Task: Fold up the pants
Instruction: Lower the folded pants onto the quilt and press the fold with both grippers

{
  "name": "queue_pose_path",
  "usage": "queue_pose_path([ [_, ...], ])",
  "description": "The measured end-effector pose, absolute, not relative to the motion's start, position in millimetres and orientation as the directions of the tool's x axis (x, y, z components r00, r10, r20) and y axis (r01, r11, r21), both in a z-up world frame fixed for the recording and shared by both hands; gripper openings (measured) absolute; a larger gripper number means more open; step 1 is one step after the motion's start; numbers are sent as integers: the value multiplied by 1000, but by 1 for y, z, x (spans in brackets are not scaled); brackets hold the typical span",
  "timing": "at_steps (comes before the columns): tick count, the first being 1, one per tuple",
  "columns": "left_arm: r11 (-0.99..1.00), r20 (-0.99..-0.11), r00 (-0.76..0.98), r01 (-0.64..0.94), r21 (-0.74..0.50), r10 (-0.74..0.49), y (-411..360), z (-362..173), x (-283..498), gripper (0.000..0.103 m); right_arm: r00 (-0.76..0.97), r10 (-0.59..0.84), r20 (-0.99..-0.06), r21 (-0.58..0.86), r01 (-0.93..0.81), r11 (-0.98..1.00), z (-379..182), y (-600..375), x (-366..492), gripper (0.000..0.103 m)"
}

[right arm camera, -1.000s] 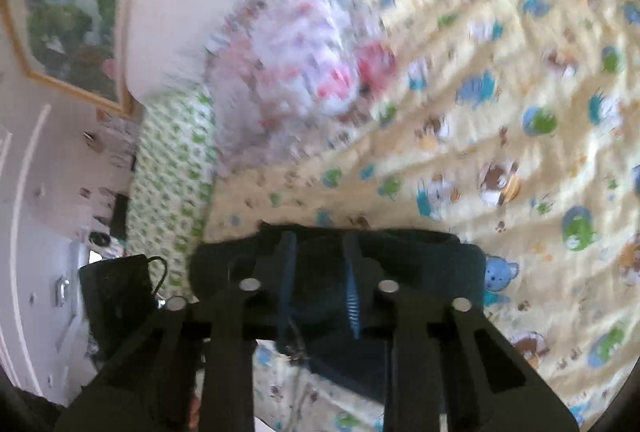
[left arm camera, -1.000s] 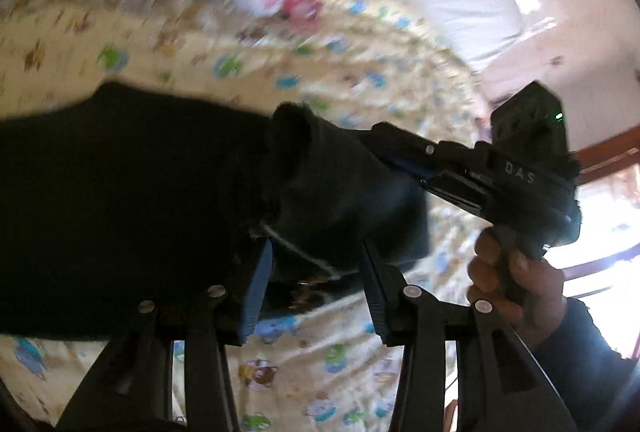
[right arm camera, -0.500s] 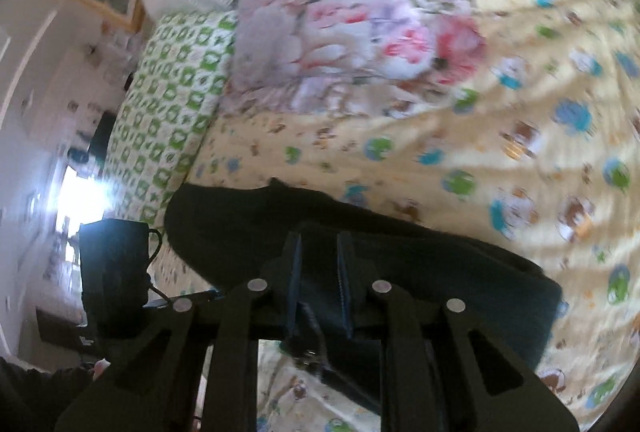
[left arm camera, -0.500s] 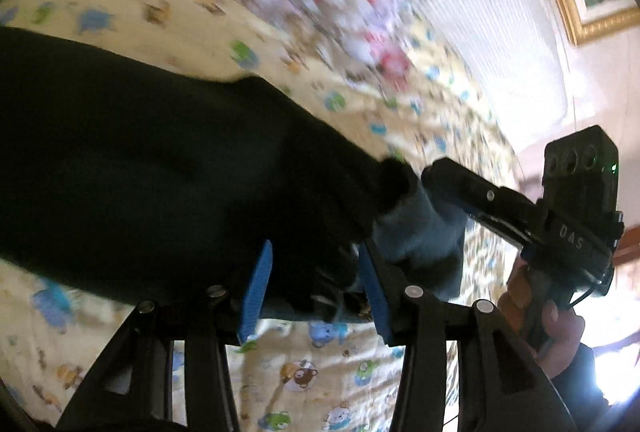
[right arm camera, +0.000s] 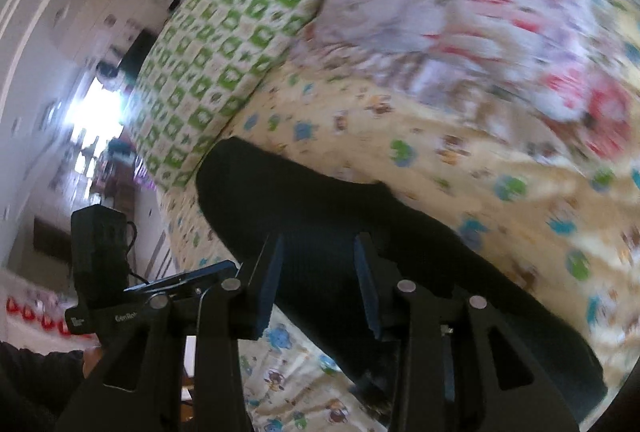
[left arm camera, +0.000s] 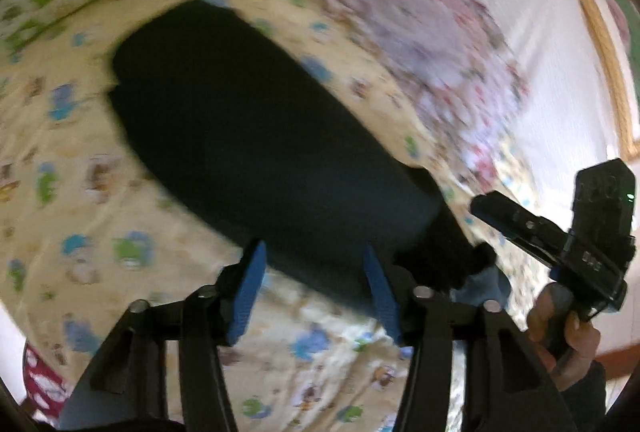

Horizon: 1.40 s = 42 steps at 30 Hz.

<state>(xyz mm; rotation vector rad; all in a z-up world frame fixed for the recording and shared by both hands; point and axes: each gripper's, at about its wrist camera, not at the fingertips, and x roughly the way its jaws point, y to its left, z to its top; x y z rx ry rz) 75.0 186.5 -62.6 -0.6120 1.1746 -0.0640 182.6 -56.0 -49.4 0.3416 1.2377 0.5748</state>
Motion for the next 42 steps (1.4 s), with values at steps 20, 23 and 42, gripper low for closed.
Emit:
queue_pose_path([
  [20,694,-869,416,-542,-474,-269,301,-103,94,64,-66,577,-814,531,-490,692,-83,114,293,48],
  [23,693,-872,406,-545,-472,-274,302,-110,100,64,-92,565,-820,525,-514,678,-88,131,305,48],
  [42,749,-813,496,-403,-527,-305,289,-95,121,23,-141,561,-816,527,-582,619,-110,160,318,21],
])
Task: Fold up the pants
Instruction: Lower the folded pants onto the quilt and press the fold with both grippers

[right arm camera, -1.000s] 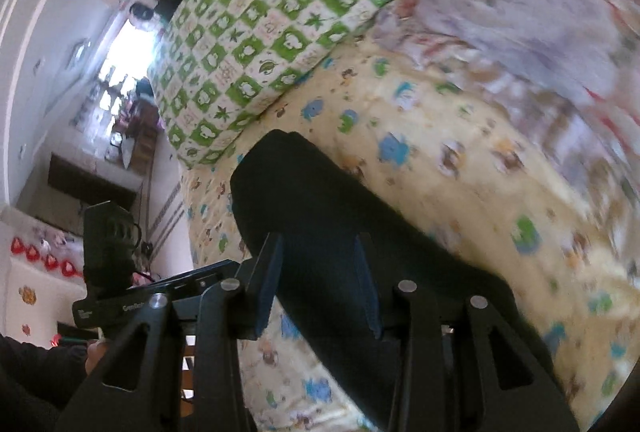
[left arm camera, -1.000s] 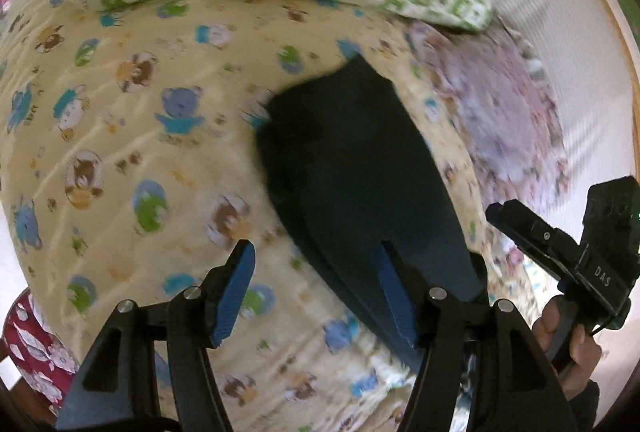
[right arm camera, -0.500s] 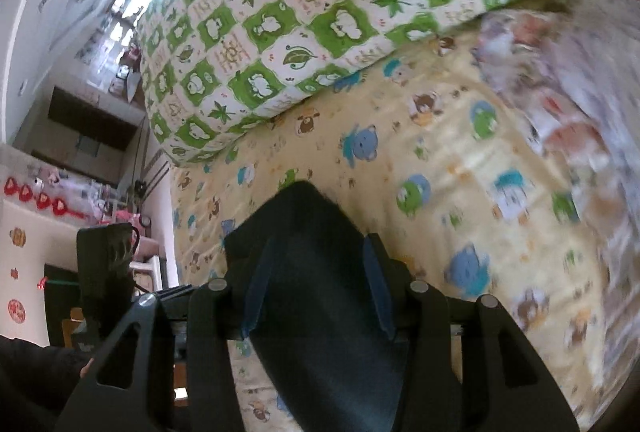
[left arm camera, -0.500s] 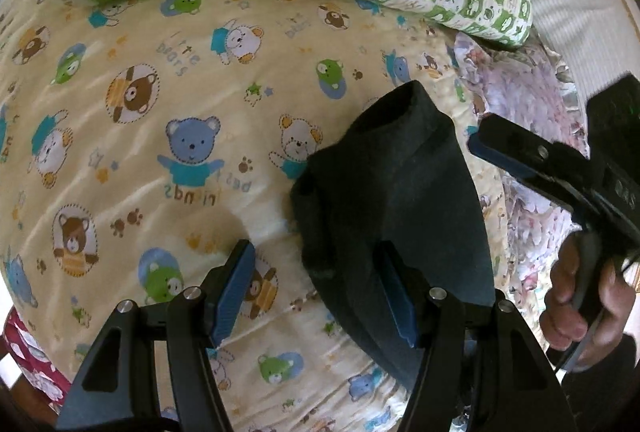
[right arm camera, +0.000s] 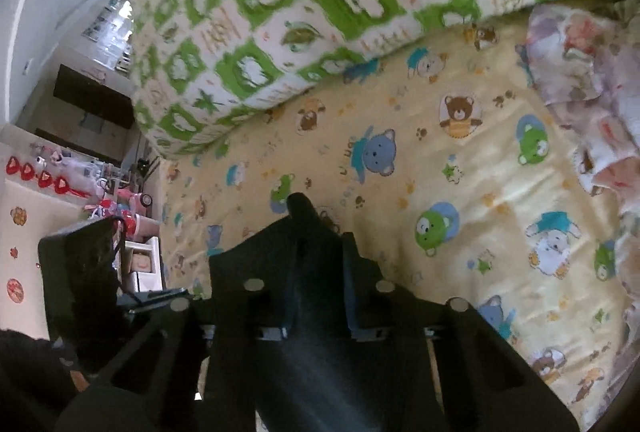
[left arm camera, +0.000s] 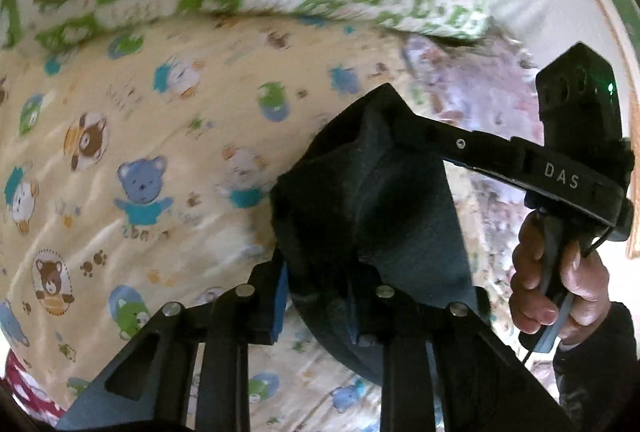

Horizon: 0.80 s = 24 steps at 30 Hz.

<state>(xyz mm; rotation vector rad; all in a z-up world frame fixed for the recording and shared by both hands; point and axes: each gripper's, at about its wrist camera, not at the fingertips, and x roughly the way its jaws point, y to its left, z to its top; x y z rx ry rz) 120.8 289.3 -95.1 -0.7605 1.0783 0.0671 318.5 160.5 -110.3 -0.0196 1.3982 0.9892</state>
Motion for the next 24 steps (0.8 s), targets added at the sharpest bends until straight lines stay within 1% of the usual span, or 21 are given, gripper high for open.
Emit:
queue_pose_path([
  [6,765,-760,555,-308,-566,-339,264,-51,122,23,-42,654,-756,565,-546,618,-63,112,310,20],
  [11,797,-728,575,-203,-569,-373,226,-20,124,23,31,689,-724,574,-527,627,-24,63,295,20],
  [16,803,-700,572,-115,-585,-427,184,-1,125,23,88,694,-714,575,-491,654,-5,22,278,19],
  [19,792,-671,562,-46,-609,-483,159,7,121,23,134,692,-710,568,-472,674,5,-4,265,20],
  [24,804,-662,531,63,-592,-529,110,17,111,23,202,697,-688,577,-431,694,18,-49,239,19],
])
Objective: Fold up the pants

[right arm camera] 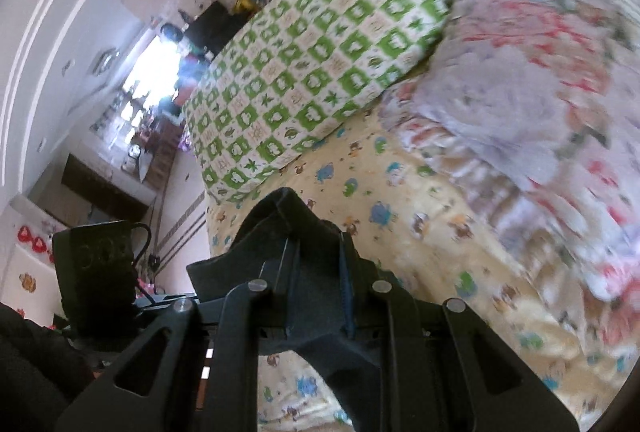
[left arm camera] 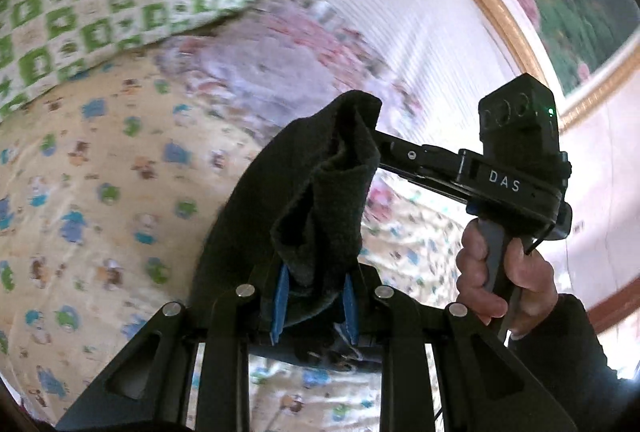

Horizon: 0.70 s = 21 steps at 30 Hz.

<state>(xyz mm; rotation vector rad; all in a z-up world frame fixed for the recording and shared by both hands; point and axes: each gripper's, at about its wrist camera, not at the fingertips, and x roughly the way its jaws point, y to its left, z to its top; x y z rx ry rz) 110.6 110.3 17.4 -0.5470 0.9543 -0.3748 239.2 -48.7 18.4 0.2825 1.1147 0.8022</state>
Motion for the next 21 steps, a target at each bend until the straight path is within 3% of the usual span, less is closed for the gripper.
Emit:
queue_pose_path([
  [21,777,-695,352,344,-527,-627,-39,8,82,23,449,671,-589,685,-162,710,4,-212,124,19],
])
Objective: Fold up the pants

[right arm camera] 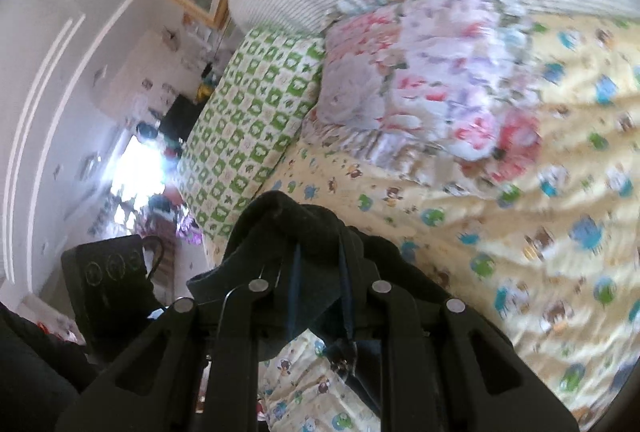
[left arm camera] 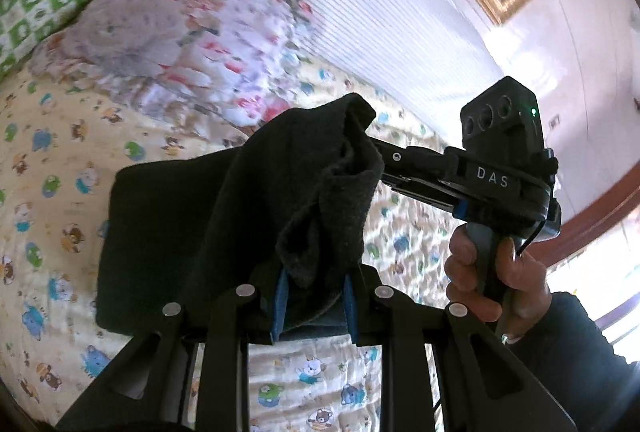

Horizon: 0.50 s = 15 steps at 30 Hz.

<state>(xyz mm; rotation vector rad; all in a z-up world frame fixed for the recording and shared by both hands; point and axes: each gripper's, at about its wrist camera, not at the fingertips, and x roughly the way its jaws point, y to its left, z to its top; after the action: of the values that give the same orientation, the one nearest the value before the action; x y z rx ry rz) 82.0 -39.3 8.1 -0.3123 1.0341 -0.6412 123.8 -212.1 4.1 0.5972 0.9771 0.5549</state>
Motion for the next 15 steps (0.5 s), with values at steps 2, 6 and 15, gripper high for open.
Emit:
queue_pose_path([
  [2,776,-707,331,361,-517,-625,-51,3,82,23,461,664,-589,690,-140,710,-2,-221,117,19],
  [6,772,-724,304,405,-490,-620,-68,-5,79,23,484,645,-591,696,-99,711,-10,-237,103,19],
  [15,746,-774,244,537,-393,-584,-116,-27,66,23,519,595,-614,688,-19,726,-27,-271,76,19],
])
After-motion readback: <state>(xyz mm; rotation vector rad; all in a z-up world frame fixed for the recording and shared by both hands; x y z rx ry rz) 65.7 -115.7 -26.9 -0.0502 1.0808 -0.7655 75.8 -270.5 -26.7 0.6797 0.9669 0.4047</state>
